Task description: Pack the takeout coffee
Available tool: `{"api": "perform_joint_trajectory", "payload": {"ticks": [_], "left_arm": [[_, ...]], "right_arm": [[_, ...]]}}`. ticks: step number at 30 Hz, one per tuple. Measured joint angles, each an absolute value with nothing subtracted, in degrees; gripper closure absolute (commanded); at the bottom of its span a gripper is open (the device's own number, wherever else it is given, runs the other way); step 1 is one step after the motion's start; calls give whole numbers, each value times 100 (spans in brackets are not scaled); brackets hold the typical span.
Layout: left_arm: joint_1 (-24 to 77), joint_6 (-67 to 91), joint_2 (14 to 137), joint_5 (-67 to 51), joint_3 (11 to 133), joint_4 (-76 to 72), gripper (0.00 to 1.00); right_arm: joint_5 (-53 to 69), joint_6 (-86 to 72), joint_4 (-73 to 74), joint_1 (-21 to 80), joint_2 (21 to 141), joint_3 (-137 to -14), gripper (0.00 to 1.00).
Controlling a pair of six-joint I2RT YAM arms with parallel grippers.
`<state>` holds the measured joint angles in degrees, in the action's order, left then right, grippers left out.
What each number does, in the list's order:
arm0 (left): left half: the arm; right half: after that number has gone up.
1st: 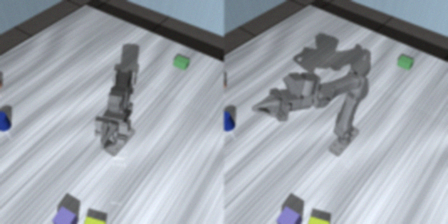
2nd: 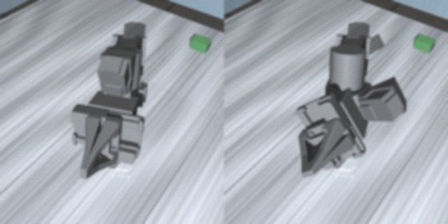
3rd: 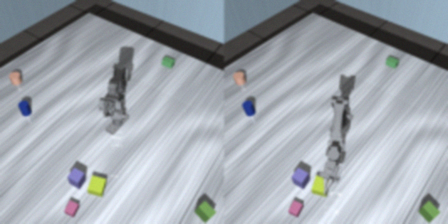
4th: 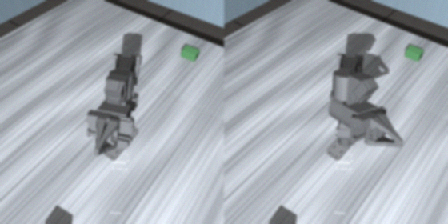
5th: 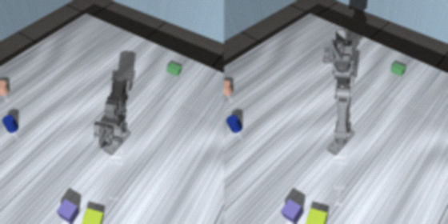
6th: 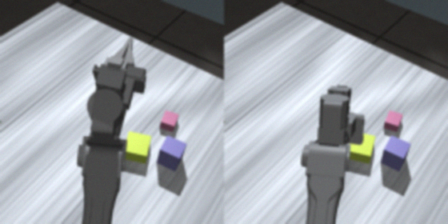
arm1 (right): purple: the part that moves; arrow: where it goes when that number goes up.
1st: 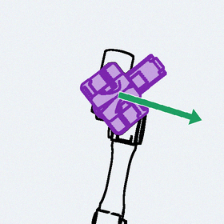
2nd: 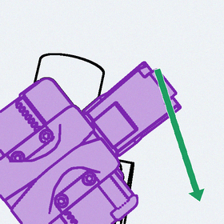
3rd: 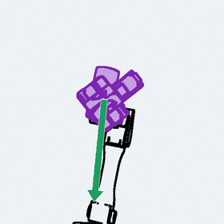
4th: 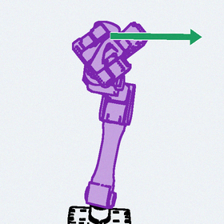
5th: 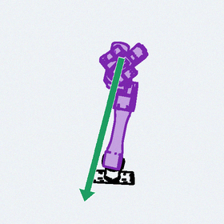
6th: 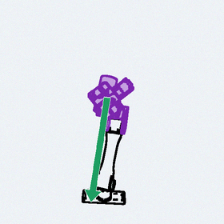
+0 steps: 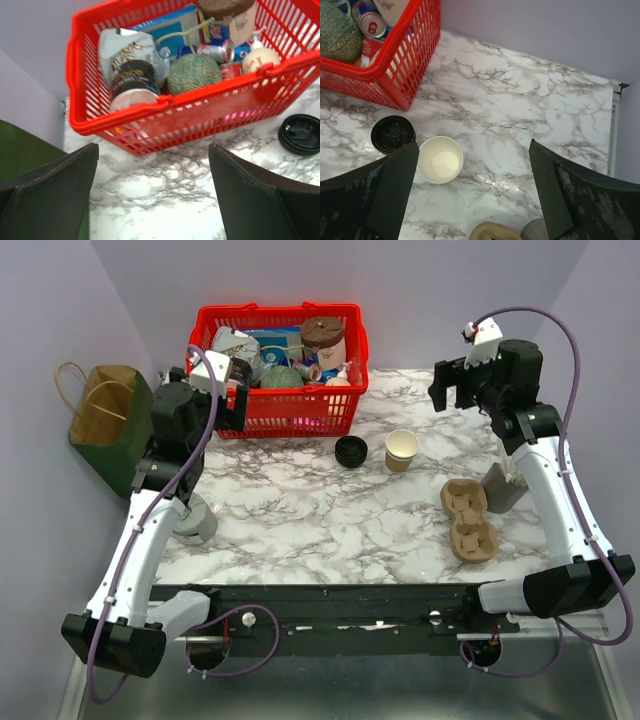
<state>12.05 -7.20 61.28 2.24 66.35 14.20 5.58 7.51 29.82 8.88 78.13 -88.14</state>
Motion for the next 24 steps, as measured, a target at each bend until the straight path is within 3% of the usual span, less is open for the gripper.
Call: {"api": "perform_joint_trajectory", "payload": {"ticks": [5,12,15,19,24], "left_arm": [[972,-963,6143,257,7338,1935,3],[910,-1011,6139,-646,7122,2679,2],[910,-895,6160,-993,6834,2816,2],[910,-781,6167,-1210,6482,2928,2],[913,-670,6167,-1356,6296,2934,2]], "right_arm": [[1476,1446,3275,888,7828,-8757,0],[2709,2429,3872,917,8237,-8812,6],[2858,2847,4185,1007,8521,-8860,12],[2989,3354,4626,1116,9131,-9290,34],[3055,4025,5013,1216,9900,-9926,34]]}}
